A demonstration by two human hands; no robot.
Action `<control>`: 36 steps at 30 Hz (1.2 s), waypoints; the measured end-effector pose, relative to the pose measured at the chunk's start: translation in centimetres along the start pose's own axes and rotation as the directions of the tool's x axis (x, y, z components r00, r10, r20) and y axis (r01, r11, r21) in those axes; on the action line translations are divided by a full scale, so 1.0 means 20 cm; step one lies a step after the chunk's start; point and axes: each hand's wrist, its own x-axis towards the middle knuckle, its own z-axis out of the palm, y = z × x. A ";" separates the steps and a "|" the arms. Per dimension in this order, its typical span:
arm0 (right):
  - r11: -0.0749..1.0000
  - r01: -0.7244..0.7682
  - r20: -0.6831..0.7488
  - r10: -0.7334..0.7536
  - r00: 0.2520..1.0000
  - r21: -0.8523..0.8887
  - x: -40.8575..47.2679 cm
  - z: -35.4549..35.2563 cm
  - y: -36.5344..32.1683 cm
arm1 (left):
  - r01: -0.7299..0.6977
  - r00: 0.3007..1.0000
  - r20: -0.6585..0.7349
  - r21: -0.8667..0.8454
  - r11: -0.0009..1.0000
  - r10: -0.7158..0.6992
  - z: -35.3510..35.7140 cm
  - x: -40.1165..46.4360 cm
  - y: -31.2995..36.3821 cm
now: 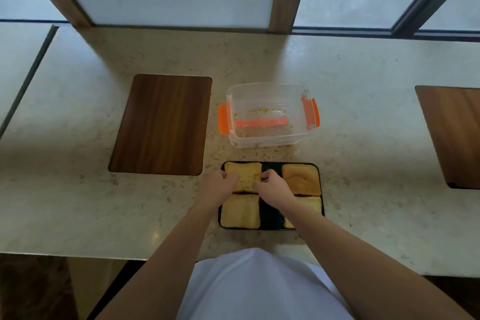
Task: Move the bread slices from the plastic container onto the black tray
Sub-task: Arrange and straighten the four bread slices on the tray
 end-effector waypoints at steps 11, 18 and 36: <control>1.000 -0.020 -0.029 0.020 0.999 -0.001 -0.01 -0.05 0.03 | -0.123 0.991 0.060 0.017 0.992 0.122 0.06 0.01 0.02; 0.996 0.090 -0.151 -0.088 0.985 0.011 -0.11 -0.04 0.08 | -0.087 0.996 -0.012 -0.086 0.993 0.086 0.00 -0.04 -0.10; 0.999 0.034 0.127 -0.031 0.991 -0.021 -0.27 0.08 0.20 | 0.131 0.991 0.036 -0.257 0.957 -0.126 0.01 -0.13 -0.26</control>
